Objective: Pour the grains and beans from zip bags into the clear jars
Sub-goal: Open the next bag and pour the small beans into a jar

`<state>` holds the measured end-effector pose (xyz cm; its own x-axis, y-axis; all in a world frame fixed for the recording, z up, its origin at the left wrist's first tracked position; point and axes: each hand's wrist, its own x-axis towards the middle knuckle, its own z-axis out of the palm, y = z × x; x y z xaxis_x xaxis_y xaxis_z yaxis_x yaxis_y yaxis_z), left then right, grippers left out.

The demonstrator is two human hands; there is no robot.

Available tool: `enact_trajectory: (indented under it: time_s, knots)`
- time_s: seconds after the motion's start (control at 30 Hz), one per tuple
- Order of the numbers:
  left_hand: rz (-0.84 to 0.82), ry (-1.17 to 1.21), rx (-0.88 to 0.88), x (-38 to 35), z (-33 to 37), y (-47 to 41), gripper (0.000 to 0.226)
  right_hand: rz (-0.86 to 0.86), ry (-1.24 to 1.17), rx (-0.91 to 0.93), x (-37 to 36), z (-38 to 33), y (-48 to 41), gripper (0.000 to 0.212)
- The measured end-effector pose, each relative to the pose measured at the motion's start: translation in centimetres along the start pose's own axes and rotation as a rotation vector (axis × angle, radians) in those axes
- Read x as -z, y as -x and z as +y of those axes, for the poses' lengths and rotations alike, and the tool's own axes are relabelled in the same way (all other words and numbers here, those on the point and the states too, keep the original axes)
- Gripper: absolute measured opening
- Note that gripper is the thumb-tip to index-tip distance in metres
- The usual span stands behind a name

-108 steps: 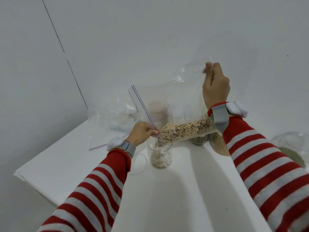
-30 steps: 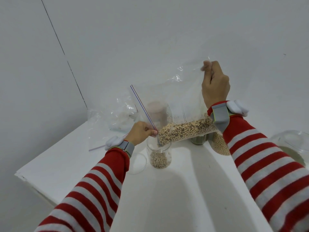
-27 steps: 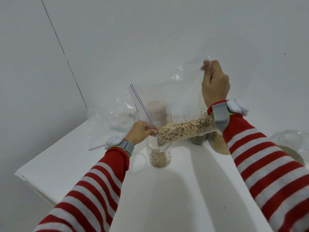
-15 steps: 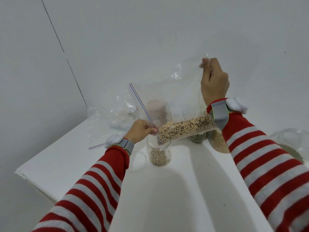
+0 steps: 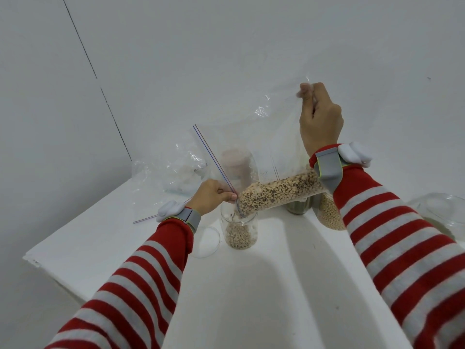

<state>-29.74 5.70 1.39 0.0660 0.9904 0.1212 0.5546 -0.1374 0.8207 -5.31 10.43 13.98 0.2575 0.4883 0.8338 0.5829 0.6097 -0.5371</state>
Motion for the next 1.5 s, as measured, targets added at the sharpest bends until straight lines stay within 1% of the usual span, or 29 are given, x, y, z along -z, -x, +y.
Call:
enact_trajectory:
  time_s: [0.1,0.2,0.43,0.6,0.83,1.1,1.4,1.5]
  knots:
    - [0.0,-0.009,-0.001,0.1,-0.1,-0.1,0.01,-0.007,-0.003,0.003,-0.1,0.1,0.1,0.054]
    - [0.002,-0.015,0.005,0.0,-0.3,-0.2,0.01,-0.007,-0.003,-0.001,-0.1,0.4,0.1,0.05]
    - [0.004,-0.013,0.0,-0.1,-0.5,-0.4,0.007,-0.01,-0.002,0.001,-0.2,0.4,0.0,0.046]
    - [0.001,-0.014,-0.004,0.0,-0.7,-0.7,0.007,-0.012,0.005,0.015,-0.2,0.2,-0.1,0.053]
    - [-0.001,0.005,-0.01,-0.1,-0.9,-0.7,0.007,-0.013,0.001,0.026,-0.2,0.0,-0.1,0.055]
    - [0.002,0.012,-0.006,0.0,-0.9,-0.7,0.01,-0.013,-0.002,0.032,-0.2,0.0,-0.1,0.052]
    - [0.008,0.004,0.004,-0.1,-0.7,-0.6,0.011,-0.009,0.007,0.025,-0.2,0.1,0.0,0.053]
    - [0.008,0.002,0.003,-0.1,-0.7,-0.5,0.012,-0.007,0.008,0.029,-0.3,0.1,0.0,0.05]
